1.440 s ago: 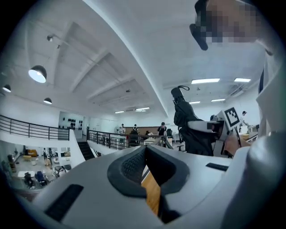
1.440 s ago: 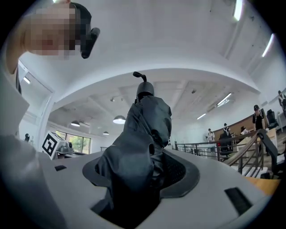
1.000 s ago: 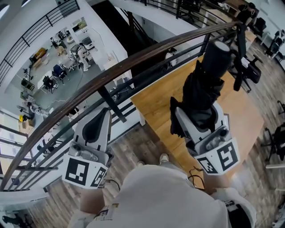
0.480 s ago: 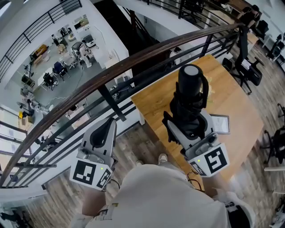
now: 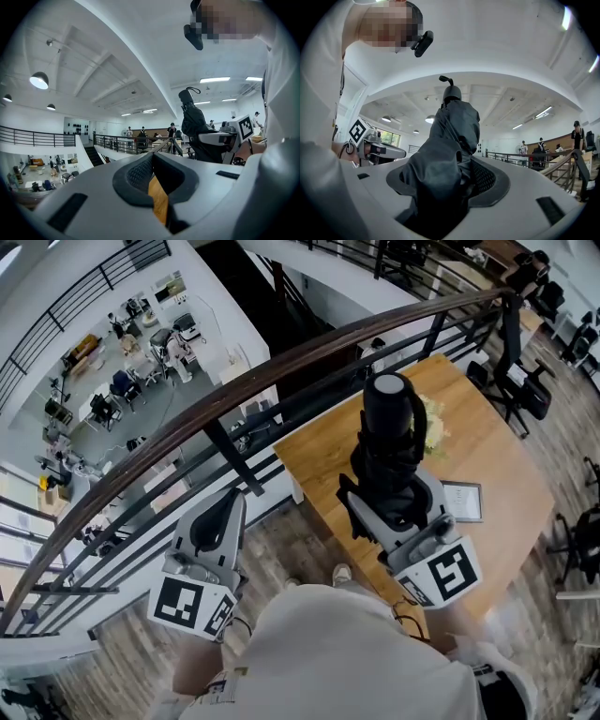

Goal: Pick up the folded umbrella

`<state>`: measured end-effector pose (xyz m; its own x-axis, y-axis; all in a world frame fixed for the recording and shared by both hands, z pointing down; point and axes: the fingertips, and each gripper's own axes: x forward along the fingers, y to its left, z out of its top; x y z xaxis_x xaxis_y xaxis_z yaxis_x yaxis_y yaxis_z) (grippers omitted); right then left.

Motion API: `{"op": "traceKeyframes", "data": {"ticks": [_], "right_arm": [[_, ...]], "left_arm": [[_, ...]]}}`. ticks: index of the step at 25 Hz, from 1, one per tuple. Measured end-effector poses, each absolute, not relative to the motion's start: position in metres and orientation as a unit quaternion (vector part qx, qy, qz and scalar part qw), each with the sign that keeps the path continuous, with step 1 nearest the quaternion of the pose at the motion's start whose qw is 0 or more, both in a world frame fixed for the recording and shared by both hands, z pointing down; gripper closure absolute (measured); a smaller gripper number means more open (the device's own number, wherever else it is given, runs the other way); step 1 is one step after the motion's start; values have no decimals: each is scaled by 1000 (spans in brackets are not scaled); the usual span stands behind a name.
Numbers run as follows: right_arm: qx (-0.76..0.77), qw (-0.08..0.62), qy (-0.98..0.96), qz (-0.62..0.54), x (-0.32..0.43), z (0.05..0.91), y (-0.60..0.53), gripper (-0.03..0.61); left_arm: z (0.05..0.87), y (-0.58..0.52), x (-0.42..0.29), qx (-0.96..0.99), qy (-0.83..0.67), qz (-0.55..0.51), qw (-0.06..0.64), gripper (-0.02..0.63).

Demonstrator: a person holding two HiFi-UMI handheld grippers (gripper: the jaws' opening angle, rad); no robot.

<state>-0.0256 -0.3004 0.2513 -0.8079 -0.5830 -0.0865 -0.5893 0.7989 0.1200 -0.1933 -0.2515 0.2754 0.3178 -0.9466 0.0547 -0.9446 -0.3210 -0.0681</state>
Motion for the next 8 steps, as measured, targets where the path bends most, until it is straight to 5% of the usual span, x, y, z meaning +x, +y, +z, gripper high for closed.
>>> {"op": "traceKeyframes", "data": {"ticks": [8], "right_arm": [[-312,25,947,68,-21,250,-305,282]], "left_arm": [[272,-254,-191,-811,583,-42,16,597]]}}
